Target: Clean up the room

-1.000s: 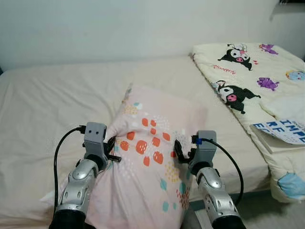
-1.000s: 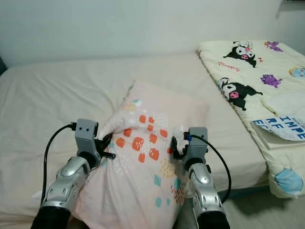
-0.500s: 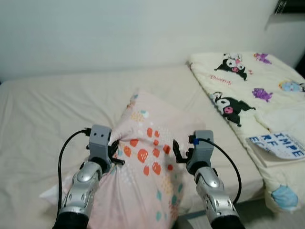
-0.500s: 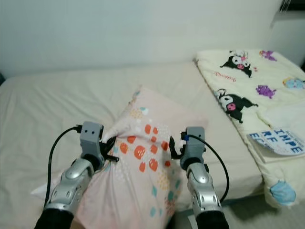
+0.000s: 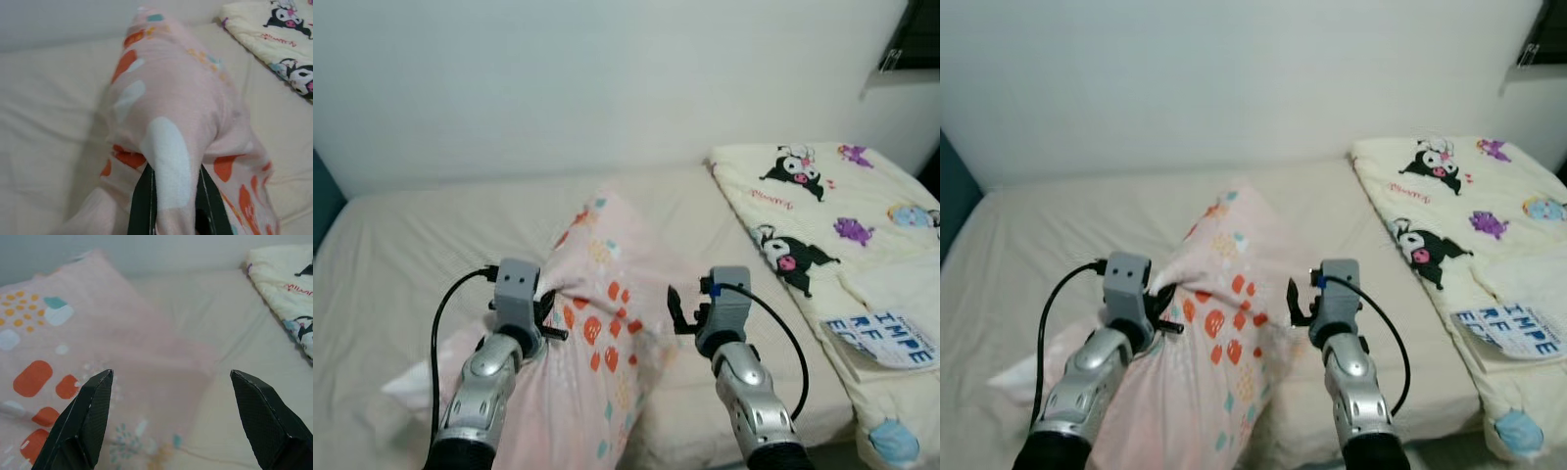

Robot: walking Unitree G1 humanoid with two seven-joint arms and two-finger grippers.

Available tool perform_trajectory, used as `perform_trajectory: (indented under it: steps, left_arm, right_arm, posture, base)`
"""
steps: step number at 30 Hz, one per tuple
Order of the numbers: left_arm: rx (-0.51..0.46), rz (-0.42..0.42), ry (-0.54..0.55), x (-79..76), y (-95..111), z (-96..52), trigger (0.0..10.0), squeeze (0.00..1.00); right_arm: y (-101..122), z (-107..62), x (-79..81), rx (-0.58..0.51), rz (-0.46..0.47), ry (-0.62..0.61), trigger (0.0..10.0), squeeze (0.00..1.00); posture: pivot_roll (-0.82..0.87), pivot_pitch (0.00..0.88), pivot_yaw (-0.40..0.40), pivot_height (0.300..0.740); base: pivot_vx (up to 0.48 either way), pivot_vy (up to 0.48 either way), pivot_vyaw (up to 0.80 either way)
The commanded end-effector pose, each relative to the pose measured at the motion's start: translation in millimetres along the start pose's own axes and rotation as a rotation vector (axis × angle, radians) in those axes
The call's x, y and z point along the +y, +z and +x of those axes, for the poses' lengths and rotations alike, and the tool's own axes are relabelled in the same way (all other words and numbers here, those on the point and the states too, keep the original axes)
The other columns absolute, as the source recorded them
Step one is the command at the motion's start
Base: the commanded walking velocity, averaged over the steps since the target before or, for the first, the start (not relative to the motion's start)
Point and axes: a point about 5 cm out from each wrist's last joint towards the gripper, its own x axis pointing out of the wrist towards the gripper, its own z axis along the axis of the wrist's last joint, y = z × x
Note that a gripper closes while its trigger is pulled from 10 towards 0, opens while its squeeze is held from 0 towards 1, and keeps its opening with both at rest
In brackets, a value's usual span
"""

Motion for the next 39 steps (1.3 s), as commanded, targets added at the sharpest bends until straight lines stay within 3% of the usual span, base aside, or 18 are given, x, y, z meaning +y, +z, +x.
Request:
perform_trajectory:
  steps: [1, 11, 15, 18, 21, 25, 28, 33, 39]
  left_arm:
    - [-0.100, -0.009, 0.014, 2.4, 19.4, -0.6, 10.0, 0.00]
    - [-0.100, -0.014, 0.005, -0.2, 18.8, -1.4, 10.0, 0.00]
    - [-0.058, -0.011, 0.006, 0.1, 12.6, -1.9, 10.0, 0.00]
    - [-0.015, -0.033, 0.019, 1.6, 5.0, -2.7, 10.0, 0.00]
    - [0.073, 0.038, 0.062, 7.3, -4.5, -1.7, 10.0, 0.00]
    - [0.125, -0.056, 0.124, 13.5, -10.5, -2.1, 10.0, 0.00]
    - [0.148, -0.080, 0.128, 13.8, -12.3, -3.5, 10.0, 0.00]
    - [0.161, -0.086, 0.123, 11.6, -12.4, -5.4, 10.0, 0.00]
    - [0.138, -0.036, 0.083, 1.7, -12.0, -4.2, 10.0, 0.00]
  right_arm:
    - [-2.7, -1.9, 0.5, 0.009, 0.001, 0.001, 10.0, 0.00]
    - [-3.2, -2.3, 0.5, 0.011, -0.001, -0.003, 10.0, 0.00]
    - [-3.9, -2.3, 0.1, 0.009, -0.008, -0.019, 10.0, 0.00]
    - [-9.6, -1.6, 1.3, 0.050, -0.063, -0.036, 10.0, 0.00]
    - [-11.7, -1.0, -0.3, 0.066, -0.087, -0.066, 10.0, 0.00]
    - [-11.3, 0.6, -1.4, 0.067, -0.108, -0.082, 10.0, 0.00]
    - [-11.1, 1.3, -0.8, 0.067, -0.082, -0.066, 10.0, 0.00]
    - [-9.9, 2.5, -1.2, 0.062, -0.082, -0.075, 10.0, 0.00]
    - [-9.9, 2.7, 0.0, 0.057, -0.072, -0.077, 10.0, 0.00]
  posture:
    - [0.01, 0.000, -0.050, 0.733]
    - [0.01, 0.000, -0.050, 0.740]
    - [0.01, 0.000, -0.049, 0.740]
    - [0.01, 0.000, -0.049, 0.740]
    - [0.02, 0.000, -0.055, 0.740]
    - [0.02, 0.000, -0.060, 0.740]
    - [0.02, 0.000, -0.065, 0.740]
    - [0.03, 0.000, -0.070, 0.740]
    - [0.02, 0.000, -0.064, 0.740]
  base:
    - [0.000, 0.000, 0.00]
    - [0.000, 0.000, 0.00]
    - [0.000, 0.000, 0.00]
    - [0.000, 0.000, 0.00]
    - [0.000, 0.000, 0.00]
    - [0.000, 0.000, 0.00]
    - [0.000, 0.000, 0.00]
    - [0.000, 0.000, 0.00]
    - [0.000, 0.000, 0.00]
